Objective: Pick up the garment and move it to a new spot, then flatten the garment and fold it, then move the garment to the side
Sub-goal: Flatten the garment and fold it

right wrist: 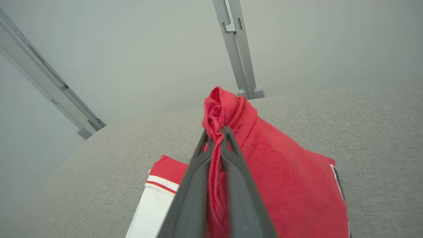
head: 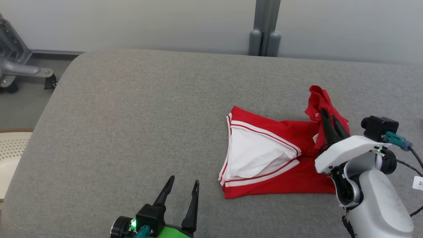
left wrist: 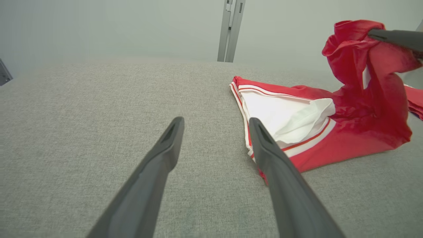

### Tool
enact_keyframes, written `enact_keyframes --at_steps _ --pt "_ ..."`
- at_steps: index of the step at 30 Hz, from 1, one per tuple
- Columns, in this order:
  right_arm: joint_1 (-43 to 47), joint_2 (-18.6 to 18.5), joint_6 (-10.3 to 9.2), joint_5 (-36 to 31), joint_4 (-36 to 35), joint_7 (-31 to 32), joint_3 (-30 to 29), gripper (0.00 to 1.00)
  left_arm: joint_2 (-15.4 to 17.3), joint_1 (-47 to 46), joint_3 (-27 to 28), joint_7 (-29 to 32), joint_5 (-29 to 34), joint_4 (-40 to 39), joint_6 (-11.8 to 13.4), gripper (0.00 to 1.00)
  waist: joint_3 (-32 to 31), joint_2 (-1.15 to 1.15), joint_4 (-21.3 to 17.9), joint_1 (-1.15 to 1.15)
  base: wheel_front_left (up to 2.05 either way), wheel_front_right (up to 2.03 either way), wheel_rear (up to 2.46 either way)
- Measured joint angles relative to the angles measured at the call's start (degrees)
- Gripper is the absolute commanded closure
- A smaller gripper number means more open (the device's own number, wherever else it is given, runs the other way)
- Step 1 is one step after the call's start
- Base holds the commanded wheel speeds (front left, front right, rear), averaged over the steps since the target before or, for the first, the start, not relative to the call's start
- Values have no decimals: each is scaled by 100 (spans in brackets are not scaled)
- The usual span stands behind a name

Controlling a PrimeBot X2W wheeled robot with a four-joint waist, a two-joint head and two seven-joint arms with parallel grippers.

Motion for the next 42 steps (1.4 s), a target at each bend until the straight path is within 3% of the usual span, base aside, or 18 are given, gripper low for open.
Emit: enact_keyframes --at_steps 10,20,21,22,23,24,25,32,42 --pt "-137 174 0 301 253 -27 684 100 -1 -34 -88 0 13 131 -46 0 -7 0 483 0 0 0 0" --pt "-776 186 0 828 1274 -347 1707 100 -1 -126 -254 0 -21 203 -43 0 37 0 852 0 0 0 0" --pt "-841 187 0 905 1389 -392 1816 76 0 -130 -261 0 -40 210 -42 0 51 0 884 0 0 0 0" --pt "-894 187 0 970 1475 -419 1931 60 -1 -135 -263 0 -41 214 -40 0 64 0 912 0 0 0 0" --pt "-940 187 0 1039 1558 -428 2074 58 -1 -140 -265 0 -42 222 -34 0 78 0 935 0 0 0 0" --pt "-962 188 0 1101 1610 -439 2149 43 -1 -143 -263 0 -42 226 -33 0 87 0 948 0 0 0 0" --pt "-978 194 0 1156 1661 -466 2242 0 -1 -143 -249 0 -42 235 -22 0 94 0 953 0 0 0 0" --pt "-849 196 0 1109 1533 -850 2393 0 -2 -70 -87 0 -48 253 32 0 41 0 742 0 0 0 0" --pt "285 -187 0 -103 617 -1326 1215 0 -4 200 533 0 -199 -31 152 0 -173 0 -35 0 0 0 0"
